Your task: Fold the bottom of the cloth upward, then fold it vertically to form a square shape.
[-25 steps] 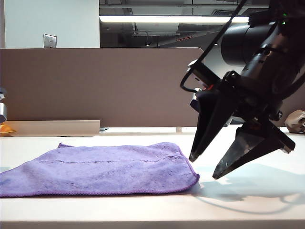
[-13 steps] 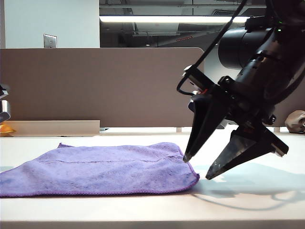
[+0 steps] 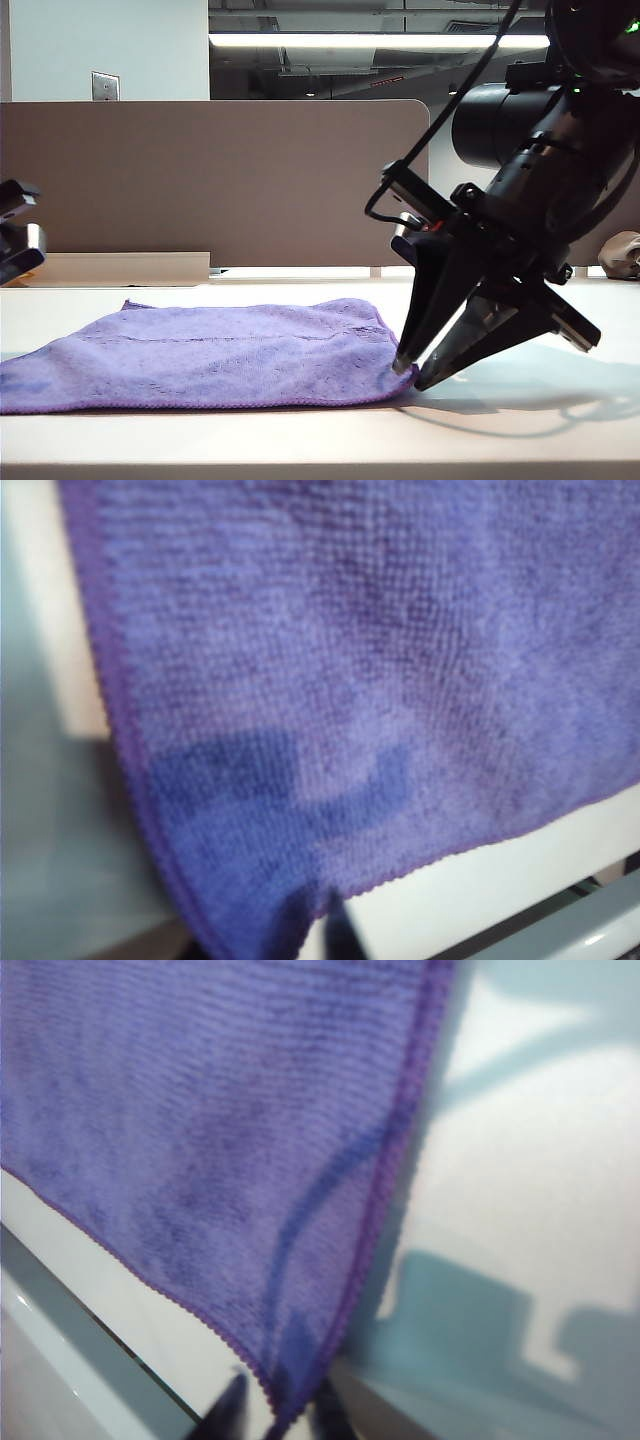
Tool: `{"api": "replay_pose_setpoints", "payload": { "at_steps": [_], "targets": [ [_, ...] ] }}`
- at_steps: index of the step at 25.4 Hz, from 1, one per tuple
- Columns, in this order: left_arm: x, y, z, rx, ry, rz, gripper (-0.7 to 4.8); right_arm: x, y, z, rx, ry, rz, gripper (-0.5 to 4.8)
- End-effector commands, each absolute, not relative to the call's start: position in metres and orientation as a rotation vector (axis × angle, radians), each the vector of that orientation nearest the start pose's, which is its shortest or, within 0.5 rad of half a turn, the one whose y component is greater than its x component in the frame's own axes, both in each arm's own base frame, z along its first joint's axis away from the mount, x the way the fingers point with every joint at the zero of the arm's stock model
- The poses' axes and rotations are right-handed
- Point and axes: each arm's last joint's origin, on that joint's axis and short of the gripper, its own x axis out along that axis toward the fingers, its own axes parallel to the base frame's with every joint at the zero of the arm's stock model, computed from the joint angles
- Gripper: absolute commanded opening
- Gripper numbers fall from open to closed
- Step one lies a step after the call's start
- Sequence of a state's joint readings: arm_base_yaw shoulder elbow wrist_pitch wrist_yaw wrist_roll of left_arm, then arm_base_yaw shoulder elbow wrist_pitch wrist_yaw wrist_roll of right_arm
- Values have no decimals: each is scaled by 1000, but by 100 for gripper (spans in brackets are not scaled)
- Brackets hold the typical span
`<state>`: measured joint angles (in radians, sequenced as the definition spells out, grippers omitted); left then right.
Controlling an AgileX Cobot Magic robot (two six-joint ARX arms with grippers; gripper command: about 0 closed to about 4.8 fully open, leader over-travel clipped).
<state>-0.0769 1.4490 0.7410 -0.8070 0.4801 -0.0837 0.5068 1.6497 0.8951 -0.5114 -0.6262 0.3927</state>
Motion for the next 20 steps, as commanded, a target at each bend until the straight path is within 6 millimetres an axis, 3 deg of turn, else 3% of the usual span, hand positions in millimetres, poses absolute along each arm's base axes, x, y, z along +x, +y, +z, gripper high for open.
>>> {"api": "replay_pose_setpoints", "payload": {
  "at_steps": [1,7,12,18,20],
  "targets": [
    [216,-30,155,-347,1533,-356,97,245,156,159,395,1484,735,111],
    [217,-29,154,-322,1527,-303,97,245,157,159,395,1480,737,111],
    [219,-29,154,-320,1512,-306,96,245,157,159,395,1479,737,80],
    [219,-29,154,-313,1506,-301,41,245,157,159,397,1479,742,17],
    [219,-29,154,-313,1505,-301,-5,245,157,159,396,1480,742,7]
  ]
}}
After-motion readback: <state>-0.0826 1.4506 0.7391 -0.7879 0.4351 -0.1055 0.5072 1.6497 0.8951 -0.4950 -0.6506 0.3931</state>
